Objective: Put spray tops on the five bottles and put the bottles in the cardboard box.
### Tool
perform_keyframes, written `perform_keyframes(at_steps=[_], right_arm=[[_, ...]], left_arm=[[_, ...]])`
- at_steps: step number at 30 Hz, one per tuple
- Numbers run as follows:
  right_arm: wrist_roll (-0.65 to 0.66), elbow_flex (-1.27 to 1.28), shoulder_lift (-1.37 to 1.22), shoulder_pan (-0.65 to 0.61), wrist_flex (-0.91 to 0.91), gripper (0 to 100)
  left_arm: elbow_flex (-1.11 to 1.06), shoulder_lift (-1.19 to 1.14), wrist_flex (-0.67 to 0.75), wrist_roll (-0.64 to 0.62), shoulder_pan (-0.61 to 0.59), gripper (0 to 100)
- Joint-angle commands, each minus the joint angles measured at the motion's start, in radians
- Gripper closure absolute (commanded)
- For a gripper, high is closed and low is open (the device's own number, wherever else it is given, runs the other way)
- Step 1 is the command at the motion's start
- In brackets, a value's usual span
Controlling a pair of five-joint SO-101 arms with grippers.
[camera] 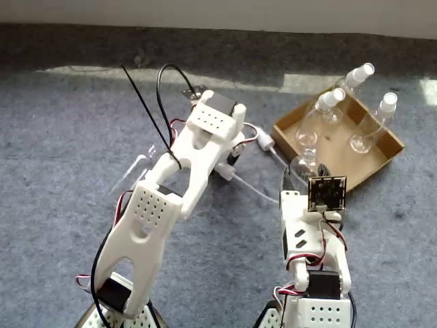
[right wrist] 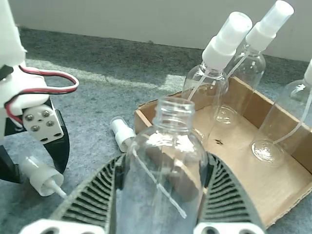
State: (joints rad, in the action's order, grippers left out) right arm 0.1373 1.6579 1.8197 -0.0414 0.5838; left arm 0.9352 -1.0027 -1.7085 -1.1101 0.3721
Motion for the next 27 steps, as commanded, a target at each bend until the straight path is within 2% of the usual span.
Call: perform_keyframes(at_steps=[1, 4, 12, 14, 18, 21, 23, 27], right_arm=[[-0.005, -0.01, 0.019, -0.008, -0.03, 91.4], [-0.005, -0.01, 0.019, -0.008, -0.03, 91.4], [-0.005, -0.01, 0.019, -0.008, -0.03, 91.4], [-0.005, -0.01, 0.019, -0.008, -0.03, 91.4], [-0.009, -0.01, 0.019, -0.016, -0.03, 91.4], [-0.008, -0.01, 0.019, -0.068, -0.03, 91.4], [-0.006, -0.01, 0.019, -0.108, -0.03, 91.4], [-0.005, -0.01, 0.019, -0.131, -0.03, 91.4]], left_arm=[[0.021, 0.01, -0.017, -0.011, -0.005, 90], [0.021, 0.01, -0.017, -0.011, -0.012, 100], [0.021, 0.016, -0.017, 0.008, -0.015, 100], [0.025, 0.018, -0.018, 0.094, -0.015, 100], [0.028, 0.019, -0.018, 0.353, -0.015, 100], [0.028, 0.022, -0.04, 0.519, -0.015, 100], [0.022, 0.047, -0.04, 0.568, -0.015, 100], [0.021, 0.142, -0.043, 0.574, -0.035, 100]])
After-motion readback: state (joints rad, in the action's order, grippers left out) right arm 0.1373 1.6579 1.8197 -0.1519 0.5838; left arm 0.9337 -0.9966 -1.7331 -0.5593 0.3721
